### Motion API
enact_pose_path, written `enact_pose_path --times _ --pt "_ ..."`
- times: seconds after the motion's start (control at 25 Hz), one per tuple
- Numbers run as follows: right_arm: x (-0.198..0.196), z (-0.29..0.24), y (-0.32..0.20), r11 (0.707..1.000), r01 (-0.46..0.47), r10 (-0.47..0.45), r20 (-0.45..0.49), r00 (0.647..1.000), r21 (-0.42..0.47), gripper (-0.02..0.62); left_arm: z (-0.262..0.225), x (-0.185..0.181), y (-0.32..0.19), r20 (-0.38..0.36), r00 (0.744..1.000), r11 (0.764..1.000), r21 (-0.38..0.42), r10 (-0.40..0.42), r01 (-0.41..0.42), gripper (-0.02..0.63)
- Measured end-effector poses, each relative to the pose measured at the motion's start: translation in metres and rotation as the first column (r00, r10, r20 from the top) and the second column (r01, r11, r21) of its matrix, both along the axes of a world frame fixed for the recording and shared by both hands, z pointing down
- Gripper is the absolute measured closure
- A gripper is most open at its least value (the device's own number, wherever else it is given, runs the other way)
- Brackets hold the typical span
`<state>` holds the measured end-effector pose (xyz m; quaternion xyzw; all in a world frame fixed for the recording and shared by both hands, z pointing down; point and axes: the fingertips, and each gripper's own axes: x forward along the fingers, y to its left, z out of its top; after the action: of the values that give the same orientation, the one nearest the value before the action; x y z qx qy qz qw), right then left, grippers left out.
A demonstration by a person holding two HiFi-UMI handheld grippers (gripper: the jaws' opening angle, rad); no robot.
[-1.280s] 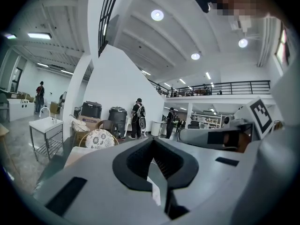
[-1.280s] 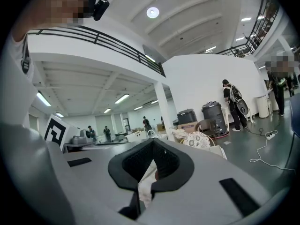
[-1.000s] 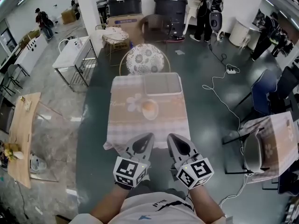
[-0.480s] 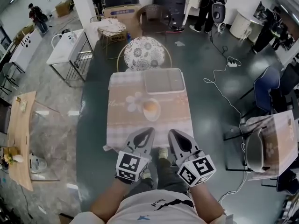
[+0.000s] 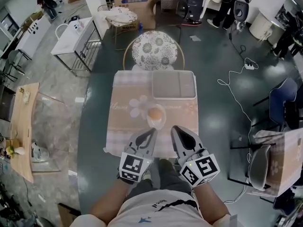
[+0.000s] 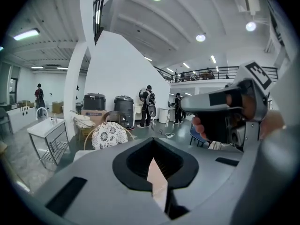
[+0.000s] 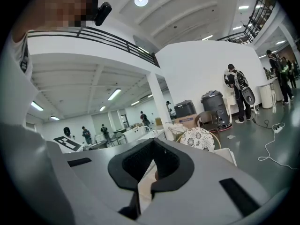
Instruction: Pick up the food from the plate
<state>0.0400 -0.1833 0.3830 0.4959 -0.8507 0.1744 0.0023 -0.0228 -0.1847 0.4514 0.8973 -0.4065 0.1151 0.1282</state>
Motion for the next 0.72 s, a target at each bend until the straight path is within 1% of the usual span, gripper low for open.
enact_pose_path --times 0.2,0.4,0.56,0.72 --pt "0.013 0.016 -0.038 0.999 0.040 -0.040 0.009 0.999 -0.027 0.581 0.015 0.015 -0.032 0.019 1.000 1.000 -0.011 -0.019 0.020 0.600" --pt "0.014 0.041 -0.059 0.998 0.050 -0.050 0.016 0.999 -0.049 0.581 0.044 0.020 -0.050 0.019 1.000 1.000 -0.021 -0.022 0.022 0.600" --pt "0.007 0.068 -0.068 0.997 0.039 -0.038 0.018 0.999 -0.062 0.581 0.081 0.016 -0.061 0.011 0.999 0.998 -0.048 -0.033 0.033 0.600" --pt "0.003 0.097 -0.074 0.997 0.007 -0.006 0.024 1.000 -0.073 0.581 0.120 0.017 -0.070 -0.008 0.999 0.997 -0.075 -0.036 0.035 0.600"
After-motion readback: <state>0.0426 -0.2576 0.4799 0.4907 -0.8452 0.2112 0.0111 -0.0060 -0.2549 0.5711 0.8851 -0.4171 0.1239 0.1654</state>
